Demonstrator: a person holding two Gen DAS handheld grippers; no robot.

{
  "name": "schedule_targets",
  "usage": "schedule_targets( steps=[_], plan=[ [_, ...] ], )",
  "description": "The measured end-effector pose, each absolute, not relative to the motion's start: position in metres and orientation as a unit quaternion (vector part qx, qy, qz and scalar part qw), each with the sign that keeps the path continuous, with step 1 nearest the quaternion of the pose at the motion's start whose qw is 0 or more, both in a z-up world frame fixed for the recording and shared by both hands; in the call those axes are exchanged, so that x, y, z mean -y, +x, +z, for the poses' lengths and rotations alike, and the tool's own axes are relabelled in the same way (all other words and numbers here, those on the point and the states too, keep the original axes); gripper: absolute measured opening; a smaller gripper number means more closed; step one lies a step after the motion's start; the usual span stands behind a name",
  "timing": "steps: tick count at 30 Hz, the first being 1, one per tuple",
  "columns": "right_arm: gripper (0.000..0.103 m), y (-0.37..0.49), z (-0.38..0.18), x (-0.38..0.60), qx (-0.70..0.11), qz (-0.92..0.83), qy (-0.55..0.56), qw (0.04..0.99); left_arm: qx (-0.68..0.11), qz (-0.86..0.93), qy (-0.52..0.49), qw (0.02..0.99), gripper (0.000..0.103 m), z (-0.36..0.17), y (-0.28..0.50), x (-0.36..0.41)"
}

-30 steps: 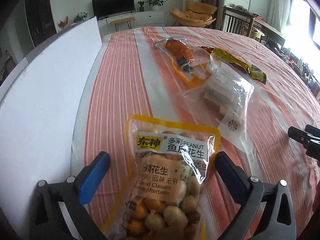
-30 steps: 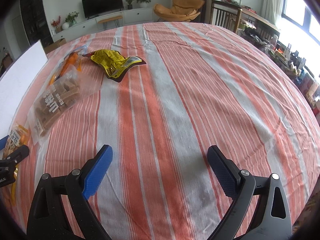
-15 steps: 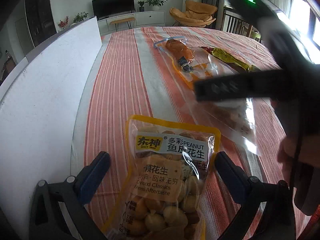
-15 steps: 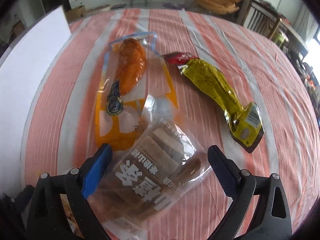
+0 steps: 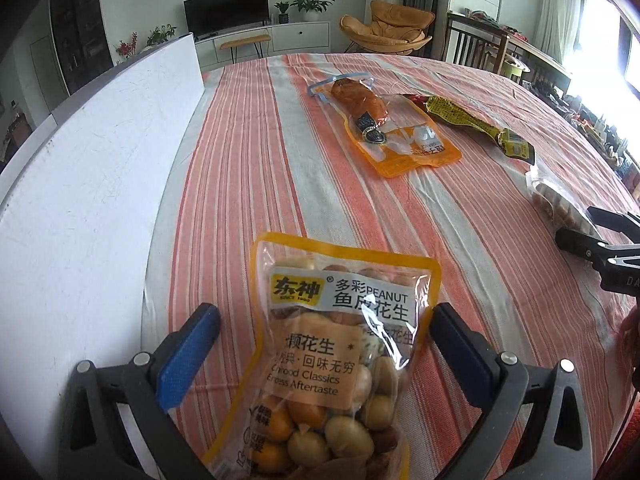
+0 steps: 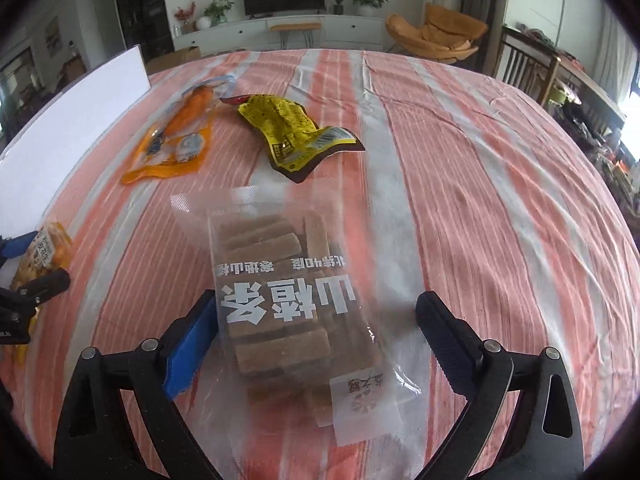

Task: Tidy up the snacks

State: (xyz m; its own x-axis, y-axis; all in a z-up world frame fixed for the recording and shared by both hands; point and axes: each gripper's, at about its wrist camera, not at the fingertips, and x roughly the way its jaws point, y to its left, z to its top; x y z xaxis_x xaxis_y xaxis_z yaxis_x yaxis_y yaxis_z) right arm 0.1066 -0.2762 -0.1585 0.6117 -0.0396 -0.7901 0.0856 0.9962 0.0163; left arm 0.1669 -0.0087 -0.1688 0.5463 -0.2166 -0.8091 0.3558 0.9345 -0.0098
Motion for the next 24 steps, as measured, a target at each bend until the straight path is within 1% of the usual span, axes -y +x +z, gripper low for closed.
schedule_targets(
  steps=[24],
  plan=[
    [0.101, 0.1101, -0.1582, 0.2714, -0.44, -0.036, 0.025, 0.897, -0.447, -0.163, 0.077, 0.876, 0.103, -0.1691, 0.1668, 0.0087]
  ],
)
